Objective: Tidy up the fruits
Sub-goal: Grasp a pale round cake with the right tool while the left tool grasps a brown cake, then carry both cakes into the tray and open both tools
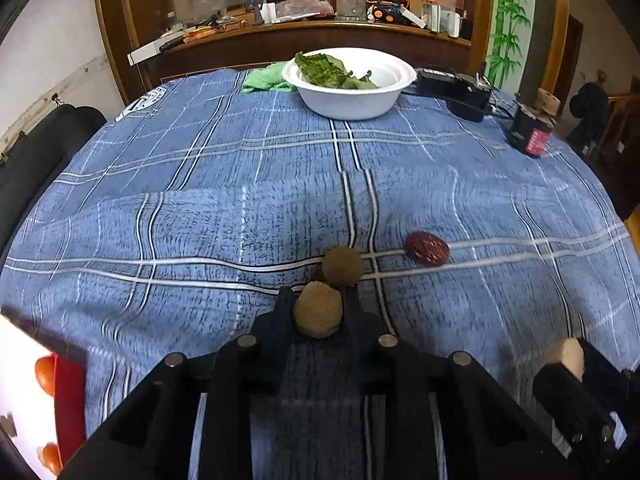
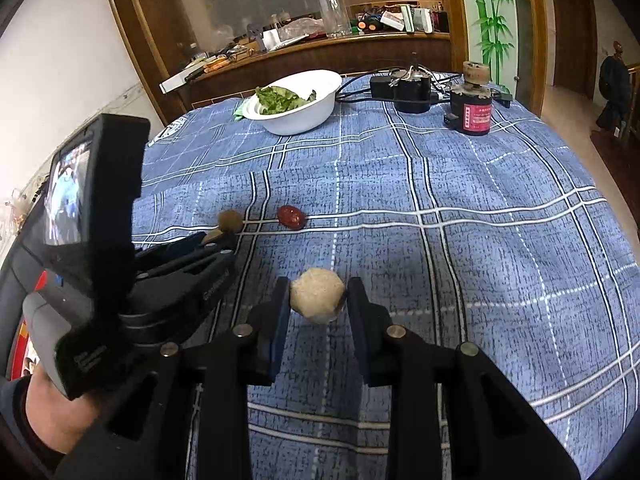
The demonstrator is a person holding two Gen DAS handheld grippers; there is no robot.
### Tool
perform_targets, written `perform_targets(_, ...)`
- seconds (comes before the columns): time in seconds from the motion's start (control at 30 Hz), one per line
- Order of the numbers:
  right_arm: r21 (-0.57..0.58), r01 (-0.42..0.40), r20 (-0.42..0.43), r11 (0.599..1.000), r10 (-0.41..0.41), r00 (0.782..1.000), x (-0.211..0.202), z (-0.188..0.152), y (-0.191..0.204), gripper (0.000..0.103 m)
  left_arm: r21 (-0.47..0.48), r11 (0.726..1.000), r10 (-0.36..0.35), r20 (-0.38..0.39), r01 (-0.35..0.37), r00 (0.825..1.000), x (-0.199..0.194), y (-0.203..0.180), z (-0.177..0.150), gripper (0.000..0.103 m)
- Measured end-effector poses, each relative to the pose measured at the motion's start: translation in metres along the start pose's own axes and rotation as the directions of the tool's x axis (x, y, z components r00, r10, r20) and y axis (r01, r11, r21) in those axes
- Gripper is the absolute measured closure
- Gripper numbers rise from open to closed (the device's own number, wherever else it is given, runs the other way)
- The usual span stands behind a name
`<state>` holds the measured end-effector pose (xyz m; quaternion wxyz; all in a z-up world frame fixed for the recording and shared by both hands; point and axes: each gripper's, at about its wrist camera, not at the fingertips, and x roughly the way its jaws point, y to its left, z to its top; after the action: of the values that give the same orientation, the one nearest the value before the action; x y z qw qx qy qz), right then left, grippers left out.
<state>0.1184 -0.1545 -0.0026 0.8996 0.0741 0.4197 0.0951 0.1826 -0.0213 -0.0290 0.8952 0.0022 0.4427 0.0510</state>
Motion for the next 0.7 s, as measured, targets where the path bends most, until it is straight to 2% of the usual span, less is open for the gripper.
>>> perform_targets(0.1,-0.004,-0.001,0.0,1.0,0.001,1.0,-0.007,-0.006,0.003,0.073,0.01,1.0,-0.007,0.028,0.006,1.0,-0.02,0.003,-0.012,0.08)
perform_targets(0.2,-0.014,0.002,0.001,1.0,-0.002,1.0,-0.015,-0.013,0.008,0.073,-0.007,1.0,-0.004,0.01,0.005,1.0,-0.035,0.009,-0.02,0.08)
perform_targets(0.4,-0.013,0.0,0.008,1.0,0.0,1.0,-0.033,-0.03,0.019,0.073,-0.008,1.0,-0.016,0.038,0.017,0.999,-0.067,0.02,-0.042,0.08)
perform_targets(0.7,-0.063,-0.025,0.017,0.998,0.026,1.0,-0.062,-0.058,0.054,0.073,-0.03,0.999,-0.031,0.046,0.032,0.998,-0.104,0.042,-0.079,0.08)
